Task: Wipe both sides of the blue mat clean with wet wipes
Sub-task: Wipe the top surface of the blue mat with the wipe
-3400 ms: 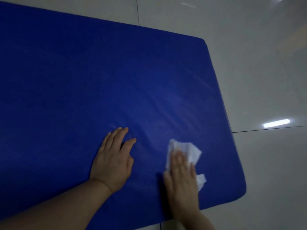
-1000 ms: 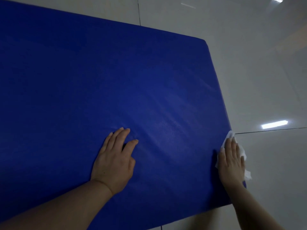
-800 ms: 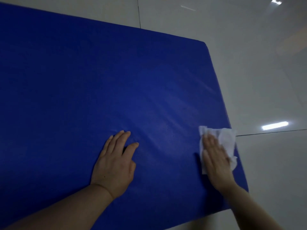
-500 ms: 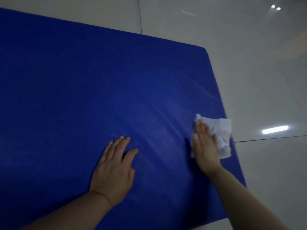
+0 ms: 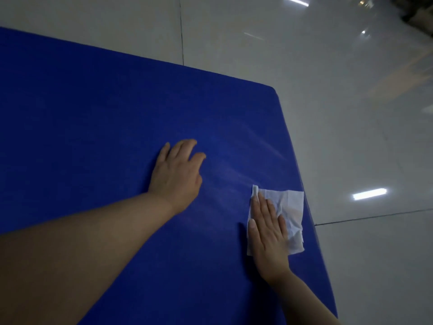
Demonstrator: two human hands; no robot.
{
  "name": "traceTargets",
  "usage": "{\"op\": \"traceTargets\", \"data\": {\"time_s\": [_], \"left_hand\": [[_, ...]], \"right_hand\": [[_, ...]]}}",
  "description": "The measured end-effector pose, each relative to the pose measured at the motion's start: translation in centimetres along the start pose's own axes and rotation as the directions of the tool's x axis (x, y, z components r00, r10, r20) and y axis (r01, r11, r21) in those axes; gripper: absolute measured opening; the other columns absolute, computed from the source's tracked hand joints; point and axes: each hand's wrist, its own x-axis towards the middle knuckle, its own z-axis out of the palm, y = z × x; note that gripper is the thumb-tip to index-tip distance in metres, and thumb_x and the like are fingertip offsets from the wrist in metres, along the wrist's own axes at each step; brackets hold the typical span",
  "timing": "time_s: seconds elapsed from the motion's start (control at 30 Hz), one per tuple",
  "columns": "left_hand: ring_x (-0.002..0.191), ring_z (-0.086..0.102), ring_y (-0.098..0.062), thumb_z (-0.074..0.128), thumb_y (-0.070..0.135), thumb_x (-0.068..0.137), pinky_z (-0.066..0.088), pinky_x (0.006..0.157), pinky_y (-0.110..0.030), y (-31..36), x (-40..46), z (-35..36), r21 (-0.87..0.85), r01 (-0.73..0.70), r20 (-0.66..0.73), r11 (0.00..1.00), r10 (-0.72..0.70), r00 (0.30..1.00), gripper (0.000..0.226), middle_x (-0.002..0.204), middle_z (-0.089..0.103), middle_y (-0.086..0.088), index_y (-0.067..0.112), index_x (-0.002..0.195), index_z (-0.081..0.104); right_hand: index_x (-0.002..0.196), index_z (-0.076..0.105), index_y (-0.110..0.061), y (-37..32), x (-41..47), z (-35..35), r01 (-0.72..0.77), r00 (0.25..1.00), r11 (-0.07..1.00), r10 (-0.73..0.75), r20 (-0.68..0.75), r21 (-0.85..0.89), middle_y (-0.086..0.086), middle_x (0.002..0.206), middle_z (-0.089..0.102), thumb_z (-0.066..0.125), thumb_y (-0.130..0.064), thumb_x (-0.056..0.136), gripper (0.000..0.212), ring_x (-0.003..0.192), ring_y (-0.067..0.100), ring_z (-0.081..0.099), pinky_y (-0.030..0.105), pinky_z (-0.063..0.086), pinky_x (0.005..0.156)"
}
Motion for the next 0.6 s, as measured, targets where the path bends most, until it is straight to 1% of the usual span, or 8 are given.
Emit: {"op": "traceTargets", "data": {"time_s": [0.1,0.23,0.37,0.4,0.43,0.47,0.53,0.6], "left_hand": [[0.137,0.036,-0.03,0.05,0.014,0.092,0.012,0.118,-0.046,-1.4,0.3,0.9,0.046,-0.017,-0.008,0.999,0.018,1.0,0.041,0.146,0.041,-0.016,0.007,0.131,0.056],[0.129,0.045,-0.034,0.049,0.016,0.084,0.019,0.114,-0.048,-1.3,0.5,1.4,0.036,-0.009,-0.017,0.999,0.01,1.0,0.04,0.136,0.052,-0.018,0.006,0.12,0.063],[0.123,0.05,-0.03,0.038,0.025,0.082,0.027,0.111,-0.047,-1.5,0.8,1.6,0.045,-0.018,-0.047,0.999,0.02,0.999,0.044,0.129,0.057,-0.013,0.012,0.112,0.067],[0.122,0.049,-0.027,0.034,0.027,0.081,0.028,0.111,-0.045,-1.6,0.7,1.6,0.043,-0.021,-0.042,0.999,0.023,0.999,0.047,0.128,0.057,-0.011,0.013,0.111,0.067],[0.122,0.048,-0.025,0.032,0.028,0.08,0.027,0.112,-0.043,-1.6,0.7,1.7,0.04,-0.022,-0.04,0.999,0.024,0.999,0.049,0.127,0.057,-0.01,0.014,0.11,0.067],[0.122,0.046,-0.024,0.031,0.028,0.081,0.025,0.112,-0.041,-1.7,0.8,1.7,0.041,-0.026,-0.047,0.999,0.027,0.999,0.049,0.128,0.057,-0.01,0.015,0.111,0.067],[0.122,0.043,-0.023,0.031,0.029,0.081,0.02,0.112,-0.04,-1.7,0.9,1.5,0.045,-0.029,-0.047,0.999,0.031,0.998,0.049,0.128,0.057,-0.01,0.015,0.112,0.067],[0.122,0.043,-0.024,0.032,0.029,0.082,0.021,0.111,-0.041,-1.8,1.0,1.4,0.05,-0.032,-0.038,0.998,0.034,0.999,0.049,0.129,0.057,-0.011,0.014,0.112,0.067]], "right_hand": [[0.148,0.003,-0.031,-0.3,0.0,-0.2,0.005,1.0,0.999,-0.005,-0.004,0.035,-0.028,0.154,-0.011,-0.009,-0.061,0.093,0.064,0.144,-0.001,-0.008,0.025,-0.01,0.116],[0.147,0.008,-0.023,0.5,2.6,-0.7,-0.05,0.993,0.999,0.049,-0.108,-0.006,-0.009,0.157,0.007,-0.008,-0.062,0.093,0.069,0.146,0.011,0.009,0.034,0.002,0.118],[0.15,-0.003,-0.019,1.3,11.8,-2.6,-0.376,0.926,0.924,0.37,-0.078,-0.075,-0.003,0.16,-0.003,0.011,-0.037,0.103,0.053,0.147,0.012,-0.001,0.041,-0.002,0.118],[0.151,-0.002,-0.018,0.2,13.6,-2.7,-0.362,0.932,0.929,0.359,-0.055,-0.075,-0.003,0.16,-0.004,0.011,-0.035,0.104,0.052,0.147,0.012,-0.003,0.041,-0.004,0.117],[0.152,0.001,-0.018,-1.4,14.7,-2.3,-0.259,0.965,0.962,0.255,-0.053,-0.081,-0.005,0.16,-0.002,0.007,-0.04,0.103,0.054,0.147,0.012,-0.002,0.04,-0.005,0.117],[0.151,0.003,-0.019,-3.2,15.0,-1.8,-0.094,0.995,0.992,0.091,-0.046,-0.08,-0.008,0.159,0.001,0.0,-0.049,0.099,0.06,0.146,0.01,0.0,0.039,-0.006,0.117],[0.148,0.004,-0.028,-4.8,14.4,-1.0,0.167,0.985,0.985,-0.165,0.04,-0.051,-0.017,0.155,0.001,-0.008,-0.06,0.091,0.066,0.145,0.002,-0.002,0.034,-0.008,0.117],[0.147,0.007,-0.031,-3.4,14.7,-1.5,0.214,0.975,0.976,-0.211,0.061,-0.032,-0.016,0.156,0.005,-0.003,-0.057,0.092,0.062,0.145,0.001,0.001,0.031,-0.005,0.118]]}}
